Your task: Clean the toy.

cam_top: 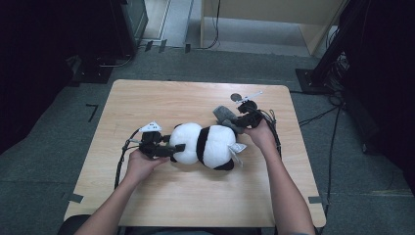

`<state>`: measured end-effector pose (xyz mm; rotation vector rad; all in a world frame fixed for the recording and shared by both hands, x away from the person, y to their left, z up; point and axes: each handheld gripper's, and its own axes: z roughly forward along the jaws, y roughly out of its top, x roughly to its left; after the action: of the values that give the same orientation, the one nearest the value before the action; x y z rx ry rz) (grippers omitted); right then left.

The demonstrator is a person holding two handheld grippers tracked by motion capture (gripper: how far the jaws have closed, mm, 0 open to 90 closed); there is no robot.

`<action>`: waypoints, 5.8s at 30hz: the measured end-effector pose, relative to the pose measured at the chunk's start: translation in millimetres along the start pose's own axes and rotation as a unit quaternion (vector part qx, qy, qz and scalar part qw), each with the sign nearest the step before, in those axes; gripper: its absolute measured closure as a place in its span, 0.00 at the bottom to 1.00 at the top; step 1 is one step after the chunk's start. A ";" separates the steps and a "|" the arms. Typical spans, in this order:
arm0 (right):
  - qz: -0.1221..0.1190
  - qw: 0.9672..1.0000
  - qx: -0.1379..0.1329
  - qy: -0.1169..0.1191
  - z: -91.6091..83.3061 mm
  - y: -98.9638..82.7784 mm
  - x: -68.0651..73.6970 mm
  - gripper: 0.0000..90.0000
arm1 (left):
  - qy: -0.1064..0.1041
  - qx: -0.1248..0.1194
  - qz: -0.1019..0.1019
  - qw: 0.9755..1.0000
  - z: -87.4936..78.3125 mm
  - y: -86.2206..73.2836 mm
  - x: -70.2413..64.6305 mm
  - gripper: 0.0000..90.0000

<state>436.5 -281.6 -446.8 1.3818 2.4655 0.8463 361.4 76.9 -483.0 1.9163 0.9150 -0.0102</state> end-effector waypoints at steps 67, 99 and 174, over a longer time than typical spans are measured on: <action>0.011 1.000 -0.005 0.001 -13.2 -13.6 9.3 0.84 | -0.006 0.006 -0.008 1.000 2.2 5.7 1.0 0.33; -0.046 0.992 -0.119 0.009 -84.2 26.9 65.3 0.86 | -0.009 0.003 -0.008 1.000 1.0 4.4 0.9 0.32; 0.052 0.990 -0.134 0.000 -66.5 -71.2 17.7 0.85 | -0.008 0.003 -0.014 1.000 3.2 5.8 -1.0 0.34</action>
<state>347.2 -321.2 -430.5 1.4183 2.1952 1.1515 365.3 72.4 -479.9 1.9057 0.9313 -0.0449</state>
